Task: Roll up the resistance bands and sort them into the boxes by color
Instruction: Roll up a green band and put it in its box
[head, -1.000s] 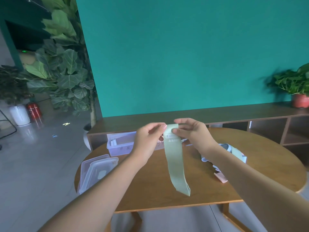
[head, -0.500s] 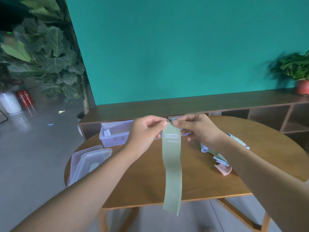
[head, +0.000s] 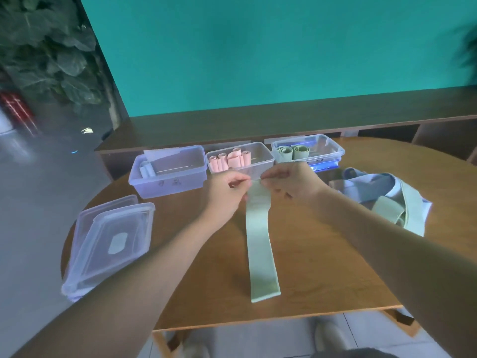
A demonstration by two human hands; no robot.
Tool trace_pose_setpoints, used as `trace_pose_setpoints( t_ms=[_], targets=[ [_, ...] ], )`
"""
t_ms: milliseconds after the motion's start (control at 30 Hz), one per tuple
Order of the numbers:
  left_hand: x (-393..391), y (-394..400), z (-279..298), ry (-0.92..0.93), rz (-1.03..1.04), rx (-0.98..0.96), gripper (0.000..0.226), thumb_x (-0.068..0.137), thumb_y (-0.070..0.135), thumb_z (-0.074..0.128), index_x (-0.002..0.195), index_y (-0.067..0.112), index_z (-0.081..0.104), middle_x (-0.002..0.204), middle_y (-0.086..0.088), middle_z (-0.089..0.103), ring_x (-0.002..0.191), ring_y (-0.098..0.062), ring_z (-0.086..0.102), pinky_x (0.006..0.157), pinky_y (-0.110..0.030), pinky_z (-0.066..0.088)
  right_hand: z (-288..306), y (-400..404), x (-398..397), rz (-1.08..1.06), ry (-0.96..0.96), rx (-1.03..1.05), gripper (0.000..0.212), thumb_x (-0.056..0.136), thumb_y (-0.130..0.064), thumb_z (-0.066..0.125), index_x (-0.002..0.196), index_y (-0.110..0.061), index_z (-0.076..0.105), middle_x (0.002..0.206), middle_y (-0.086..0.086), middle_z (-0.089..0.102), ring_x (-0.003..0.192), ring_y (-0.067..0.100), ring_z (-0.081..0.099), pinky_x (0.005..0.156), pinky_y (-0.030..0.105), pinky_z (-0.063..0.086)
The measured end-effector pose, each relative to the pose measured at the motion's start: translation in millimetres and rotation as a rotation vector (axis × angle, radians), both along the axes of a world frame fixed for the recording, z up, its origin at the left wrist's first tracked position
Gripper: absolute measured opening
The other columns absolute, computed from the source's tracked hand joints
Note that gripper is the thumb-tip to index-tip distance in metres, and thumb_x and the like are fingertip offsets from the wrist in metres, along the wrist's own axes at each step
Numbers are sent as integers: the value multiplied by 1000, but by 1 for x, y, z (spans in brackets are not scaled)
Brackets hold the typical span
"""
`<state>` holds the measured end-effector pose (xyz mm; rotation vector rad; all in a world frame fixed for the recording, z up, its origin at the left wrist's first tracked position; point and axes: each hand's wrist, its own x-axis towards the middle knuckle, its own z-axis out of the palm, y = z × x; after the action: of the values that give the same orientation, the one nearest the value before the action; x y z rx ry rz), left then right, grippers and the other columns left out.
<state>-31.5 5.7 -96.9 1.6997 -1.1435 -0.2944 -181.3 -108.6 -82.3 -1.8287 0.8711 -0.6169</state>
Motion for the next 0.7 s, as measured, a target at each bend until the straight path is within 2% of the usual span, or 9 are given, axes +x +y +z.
trace_pose_setpoints(
  t_ms=[67,200,300,400,500,600,633,700],
  targets=[
    [9,-13,-11,-7,2,22,11,92,16,71,100,17,78,74,9,74,62,-4,68,58,-17,49,-10,-10,7,-14,-22,11,8,87,-18,79,93,-21,76,65,-3,66,56,12,50,51,26,37],
    [23,-31,-25,6,-5,23,10,91,17,72,99,18,78,73,10,73,59,-6,66,57,-12,47,-28,-29,20,-32,-38,36,10,88,-17,78,98,-18,74,59,-11,65,52,5,53,46,19,39],
    [34,-45,-34,16,-3,41,11,92,16,71,101,17,78,77,9,73,58,-6,66,55,-10,45,-39,-42,32,-52,-44,51,12,89,-16,77,100,-18,73,58,-12,65,51,2,55,46,17,42],
    [43,-59,-42,-10,14,35,10,92,16,70,100,19,77,76,5,74,61,-6,67,56,-15,49,-48,-51,42,-73,-76,72,13,89,-14,76,101,-16,72,59,-12,67,52,4,59,46,19,44],
    [50,-73,-50,-1,38,8,11,93,14,69,101,18,77,78,-4,74,65,-13,66,58,-20,56,-57,-57,52,-114,-143,104,12,90,-16,75,101,-19,72,76,-6,74,61,7,67,49,22,49],
    [54,-80,-66,-21,51,11,20,93,18,70,112,19,75,92,5,75,73,-8,69,74,-33,61,-74,-59,56,-142,-189,122,23,90,-16,75,113,-17,69,107,-2,74,77,13,73,57,26,55],
    [55,-79,-73,-32,51,23,24,93,20,70,117,21,73,99,9,74,80,-2,68,82,-32,60,-81,-58,55,-149,-179,118,30,90,-16,75,119,-17,67,114,-1,71,81,15,74,61,28,57],
    [54,-72,-87,-64,62,55,31,94,22,71,125,22,70,107,15,69,87,15,61,90,-15,52,-93,-53,49,-183,-121,94,36,89,-19,75,123,-19,65,114,-2,71,78,15,75,67,29,60]
  ],
)
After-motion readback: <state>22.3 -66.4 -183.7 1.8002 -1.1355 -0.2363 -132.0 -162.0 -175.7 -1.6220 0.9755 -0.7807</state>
